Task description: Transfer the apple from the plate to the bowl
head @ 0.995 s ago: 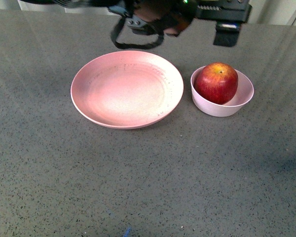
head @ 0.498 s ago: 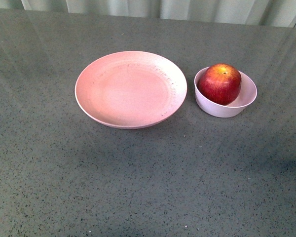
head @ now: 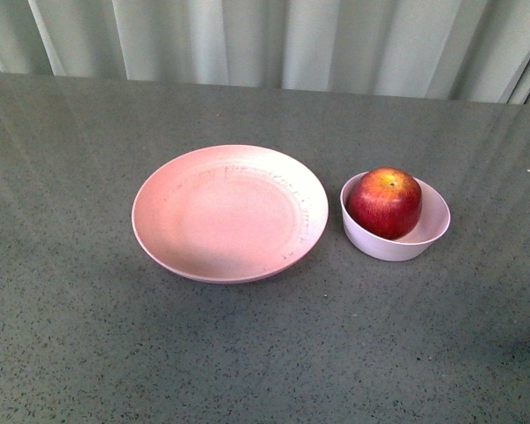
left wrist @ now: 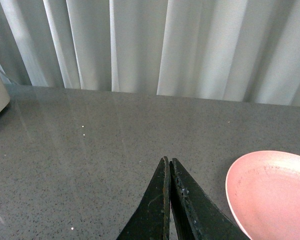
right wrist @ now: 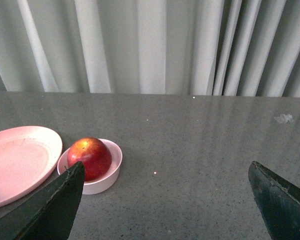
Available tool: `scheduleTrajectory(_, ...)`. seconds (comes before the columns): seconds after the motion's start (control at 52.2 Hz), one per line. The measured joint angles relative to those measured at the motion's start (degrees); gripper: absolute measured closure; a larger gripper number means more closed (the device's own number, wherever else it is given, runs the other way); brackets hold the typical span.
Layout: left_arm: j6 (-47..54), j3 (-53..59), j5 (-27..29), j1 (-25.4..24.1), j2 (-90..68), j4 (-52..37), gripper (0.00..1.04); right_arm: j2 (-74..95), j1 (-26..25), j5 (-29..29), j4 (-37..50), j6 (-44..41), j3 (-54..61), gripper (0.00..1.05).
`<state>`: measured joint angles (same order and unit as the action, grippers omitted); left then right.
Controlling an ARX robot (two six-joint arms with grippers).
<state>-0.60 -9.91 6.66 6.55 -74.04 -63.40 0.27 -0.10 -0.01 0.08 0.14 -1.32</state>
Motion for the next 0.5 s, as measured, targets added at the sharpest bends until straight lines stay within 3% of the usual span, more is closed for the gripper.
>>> scheduleTrajectory(0.211, 0.0, 4.7, -2.5, -2.2, 11.4, 6.6, 1.03, 0.0, 0.0, 0.0, 0.0, 0.0, 0.0, 0.09)
scheduleTrajectory(0.249, 0.0, 5.5, -5.7, -4.4, 13.8, 8.3, 1.03, 0.0, 0.0, 0.0, 0.0, 0.0, 0.0, 0.09)
scheduleTrajectory(0.498, 0.1, 8.3, -6.6, -6.3, 27.3, 19.0, 1.03, 0.0, 0.0, 0.0, 0.0, 0.0, 0.0, 0.09)
